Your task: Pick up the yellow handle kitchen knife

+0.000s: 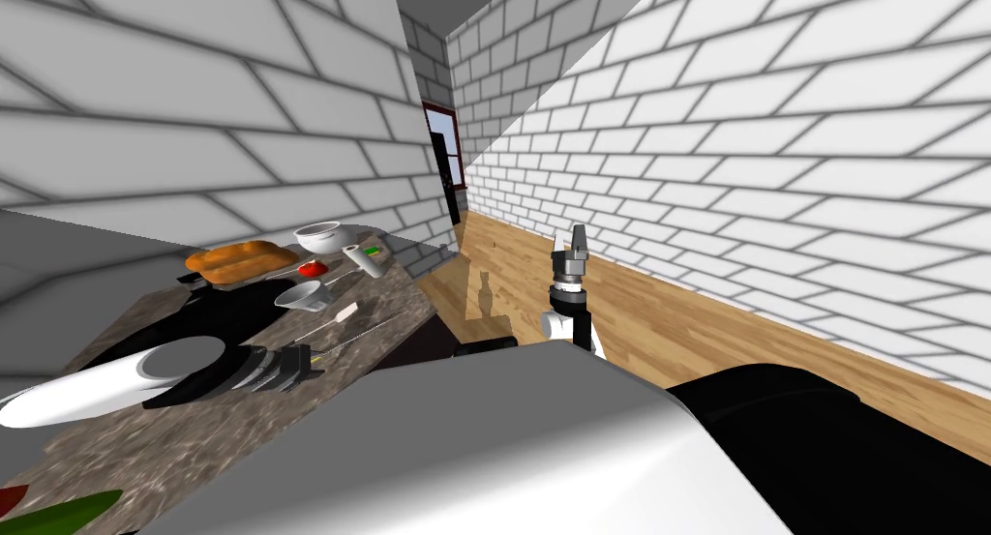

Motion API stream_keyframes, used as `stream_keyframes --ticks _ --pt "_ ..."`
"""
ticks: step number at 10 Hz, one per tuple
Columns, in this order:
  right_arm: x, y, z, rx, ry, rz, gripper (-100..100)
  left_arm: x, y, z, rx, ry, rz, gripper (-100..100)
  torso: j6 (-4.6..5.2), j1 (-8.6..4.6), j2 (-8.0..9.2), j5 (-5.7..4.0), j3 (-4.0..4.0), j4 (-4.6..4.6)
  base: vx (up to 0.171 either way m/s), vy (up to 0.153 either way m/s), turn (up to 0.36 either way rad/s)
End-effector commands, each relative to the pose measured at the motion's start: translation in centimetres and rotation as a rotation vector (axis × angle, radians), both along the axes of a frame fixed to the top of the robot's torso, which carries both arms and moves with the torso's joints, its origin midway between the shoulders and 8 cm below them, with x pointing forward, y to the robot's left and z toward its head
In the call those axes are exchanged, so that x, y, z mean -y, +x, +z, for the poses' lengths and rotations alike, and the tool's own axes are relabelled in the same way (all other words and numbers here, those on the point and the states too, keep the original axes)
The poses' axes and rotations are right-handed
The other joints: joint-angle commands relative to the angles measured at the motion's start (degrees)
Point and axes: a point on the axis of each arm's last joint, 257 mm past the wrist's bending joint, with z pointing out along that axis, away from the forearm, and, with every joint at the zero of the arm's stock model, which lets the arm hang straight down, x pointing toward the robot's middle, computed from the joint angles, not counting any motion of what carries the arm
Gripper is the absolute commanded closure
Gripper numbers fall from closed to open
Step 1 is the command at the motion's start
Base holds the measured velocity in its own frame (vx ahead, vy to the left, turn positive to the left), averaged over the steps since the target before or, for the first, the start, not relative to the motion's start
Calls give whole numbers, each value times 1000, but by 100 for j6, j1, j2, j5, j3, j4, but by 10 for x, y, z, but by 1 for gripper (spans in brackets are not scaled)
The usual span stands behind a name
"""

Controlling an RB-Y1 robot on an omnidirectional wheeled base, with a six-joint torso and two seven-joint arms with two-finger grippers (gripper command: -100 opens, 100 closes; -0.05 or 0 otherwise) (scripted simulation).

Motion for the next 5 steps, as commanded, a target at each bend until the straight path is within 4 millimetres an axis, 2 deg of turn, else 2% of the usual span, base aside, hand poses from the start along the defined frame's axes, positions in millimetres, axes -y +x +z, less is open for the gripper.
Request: stream_keyframes --ticks 1,4,5 --pt "0 0 0 0 0 0 0 0 0 0 0 0 0 100 0 0 0 0 0 0 0 0 0" --pt "0 0 0 0 0 0 0 0 1 1 1 2 -3 100 -4 9 6 12 3 0 0 0 0" --pt "0 0 0 0 0 0 0 0 1 1 1 2 -4 0 -5 11 6 13 3 0 0 0 0"
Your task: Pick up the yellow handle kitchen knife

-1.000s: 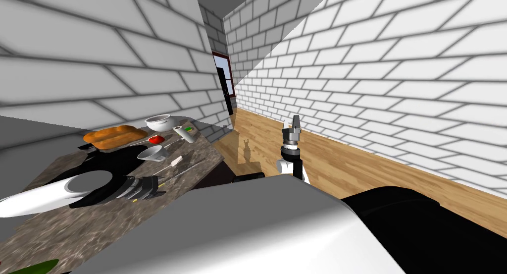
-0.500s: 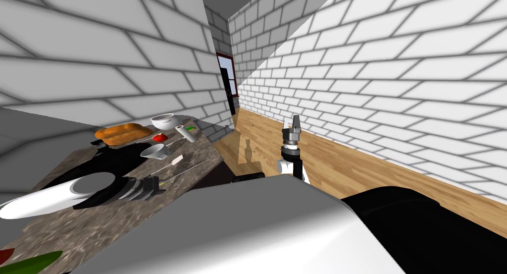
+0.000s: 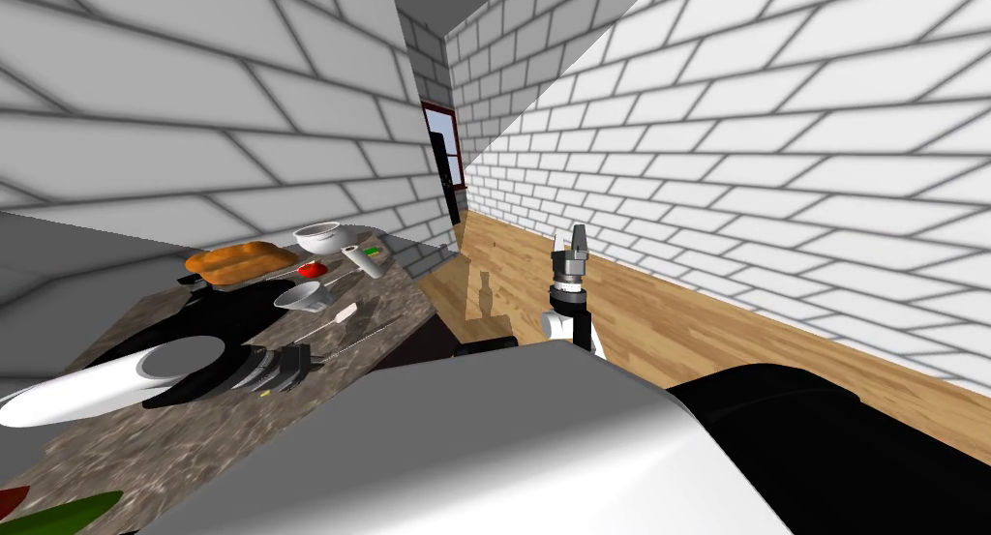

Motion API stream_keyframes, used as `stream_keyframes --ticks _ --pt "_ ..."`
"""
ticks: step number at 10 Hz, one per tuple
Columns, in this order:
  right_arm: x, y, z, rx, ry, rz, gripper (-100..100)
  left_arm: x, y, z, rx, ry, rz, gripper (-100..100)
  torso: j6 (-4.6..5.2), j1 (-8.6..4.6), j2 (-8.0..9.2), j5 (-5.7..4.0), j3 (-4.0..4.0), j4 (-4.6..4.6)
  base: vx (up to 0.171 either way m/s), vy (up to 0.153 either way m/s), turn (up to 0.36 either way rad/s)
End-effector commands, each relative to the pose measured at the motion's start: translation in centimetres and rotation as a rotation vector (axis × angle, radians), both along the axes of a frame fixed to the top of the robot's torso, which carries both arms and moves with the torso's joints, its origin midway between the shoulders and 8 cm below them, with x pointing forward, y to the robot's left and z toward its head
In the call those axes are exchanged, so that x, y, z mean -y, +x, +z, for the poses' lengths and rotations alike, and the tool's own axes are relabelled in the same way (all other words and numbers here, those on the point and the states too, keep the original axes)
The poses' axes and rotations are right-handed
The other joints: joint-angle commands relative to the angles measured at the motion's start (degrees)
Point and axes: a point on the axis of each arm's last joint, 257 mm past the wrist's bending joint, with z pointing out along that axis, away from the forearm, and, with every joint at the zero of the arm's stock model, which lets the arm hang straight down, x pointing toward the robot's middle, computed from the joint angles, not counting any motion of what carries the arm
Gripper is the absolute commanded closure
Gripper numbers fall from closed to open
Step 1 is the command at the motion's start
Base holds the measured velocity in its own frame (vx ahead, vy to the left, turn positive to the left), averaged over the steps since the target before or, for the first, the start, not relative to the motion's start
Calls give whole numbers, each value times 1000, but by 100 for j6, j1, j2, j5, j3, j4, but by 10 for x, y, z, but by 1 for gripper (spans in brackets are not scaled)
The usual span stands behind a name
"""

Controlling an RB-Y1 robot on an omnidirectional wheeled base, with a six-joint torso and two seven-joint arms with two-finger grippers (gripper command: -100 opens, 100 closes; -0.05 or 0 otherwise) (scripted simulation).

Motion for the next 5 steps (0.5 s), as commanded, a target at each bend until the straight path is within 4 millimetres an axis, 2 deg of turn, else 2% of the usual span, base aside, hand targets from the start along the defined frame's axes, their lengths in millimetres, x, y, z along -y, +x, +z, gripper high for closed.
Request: stream_keyframes --ticks 1,3,4,5 --pt "0 0 0 0 0 0 0 2 1 5 -4 -9 20 100 0 0 0 0 0 0 -19 40 -160" --pt "0 0 0 0 0 0 0 4 3 11 -6 -15 37 100 6 21 12 4 7 4 -52 60 -168" --pt "0 0 0 0 0 0 0 2 3 8 -3 -11 28 100 1 22 14 6 8 4 -19 20 -40" --pt "0 0 0 0 0 0 0 3 4 9 -3 -12 30 0 -5 14 9 7 5 2 0 0 0"
